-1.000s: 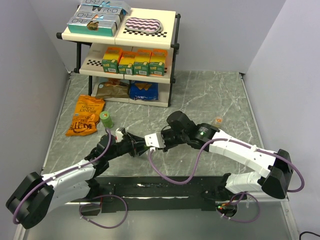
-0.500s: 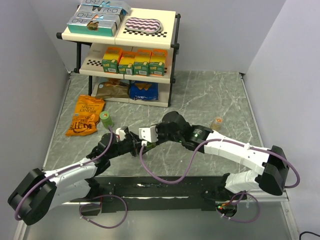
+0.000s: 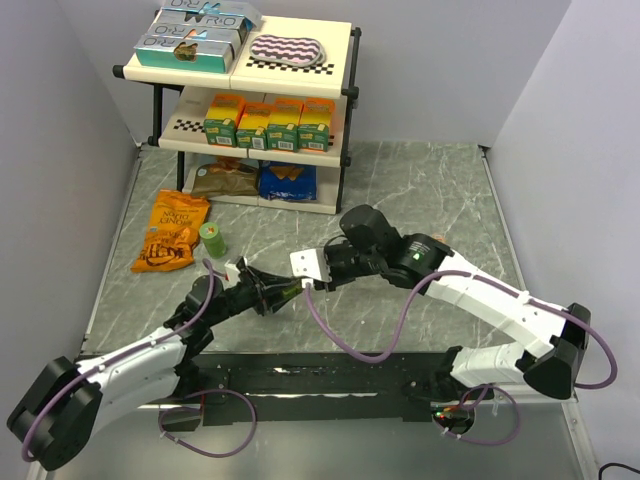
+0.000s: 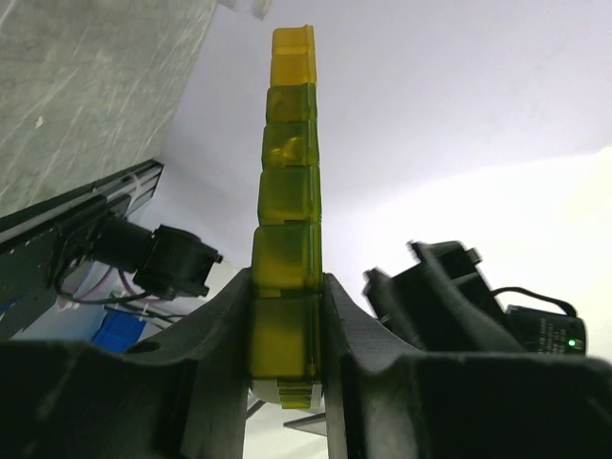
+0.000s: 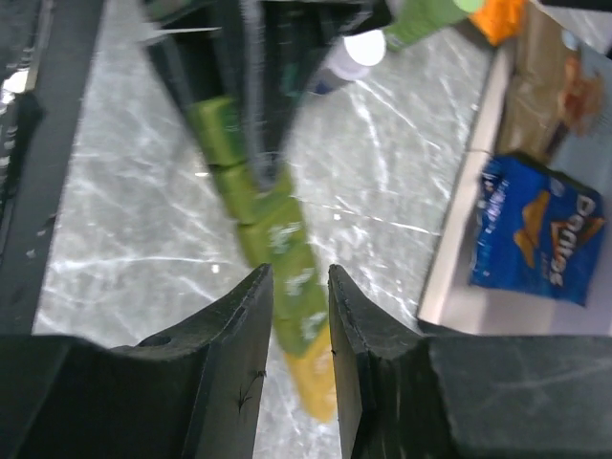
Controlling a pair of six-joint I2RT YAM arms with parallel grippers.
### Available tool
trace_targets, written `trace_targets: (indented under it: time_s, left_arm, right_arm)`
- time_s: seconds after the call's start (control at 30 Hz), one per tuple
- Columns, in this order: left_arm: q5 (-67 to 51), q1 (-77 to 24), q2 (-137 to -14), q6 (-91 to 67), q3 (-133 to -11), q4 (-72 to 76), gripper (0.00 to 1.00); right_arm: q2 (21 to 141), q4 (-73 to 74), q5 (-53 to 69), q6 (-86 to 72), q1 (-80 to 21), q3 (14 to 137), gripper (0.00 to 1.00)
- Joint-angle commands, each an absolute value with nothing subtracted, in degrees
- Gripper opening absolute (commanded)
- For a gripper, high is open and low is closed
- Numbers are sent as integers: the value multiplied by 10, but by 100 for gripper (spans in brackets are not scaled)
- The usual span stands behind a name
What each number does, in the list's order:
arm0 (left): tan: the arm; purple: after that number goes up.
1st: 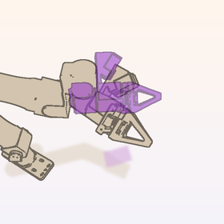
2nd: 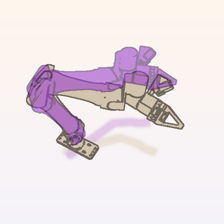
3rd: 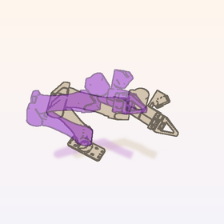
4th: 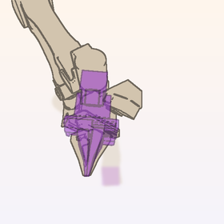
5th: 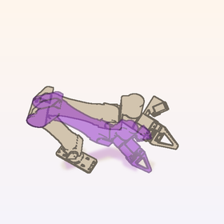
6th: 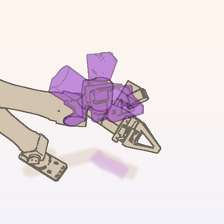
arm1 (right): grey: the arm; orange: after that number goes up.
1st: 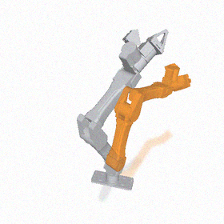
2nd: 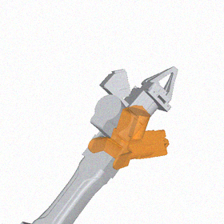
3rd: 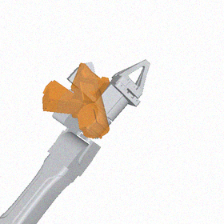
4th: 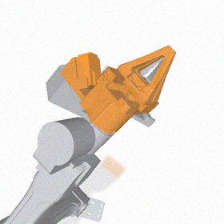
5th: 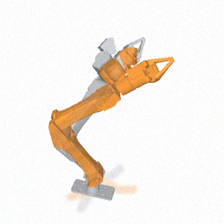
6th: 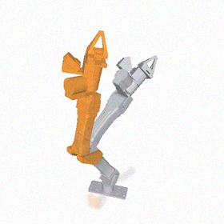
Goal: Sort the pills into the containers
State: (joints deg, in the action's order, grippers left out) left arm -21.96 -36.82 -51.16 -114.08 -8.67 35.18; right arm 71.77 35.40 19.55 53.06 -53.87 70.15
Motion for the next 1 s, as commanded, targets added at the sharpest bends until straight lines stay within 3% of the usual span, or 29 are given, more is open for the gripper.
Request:
trace_targets:
  time_s: [0.0,0.53,0.67,0.77,0.97]
  left_arm:
    - [-185,-366,-483,-1306,-88,370,1]
    - [-176,-366,-486,-1298,-107,354,1]
    - [-190,-366,-497,-1283,-114,364,1]
    - [-213,-365,-514,-1247,-123,383,1]
    - [-308,-356,-554,-1080,-156,395,1]
  right_arm:
    - [704,372,230,550,-544,686,38]
    - [735,250,109,546,-584,646,42]
    - [736,298,159,552,-578,649,72]
    - [730,373,261,577,-535,660,86]
    - [717,444,353,592,-469,673,94]
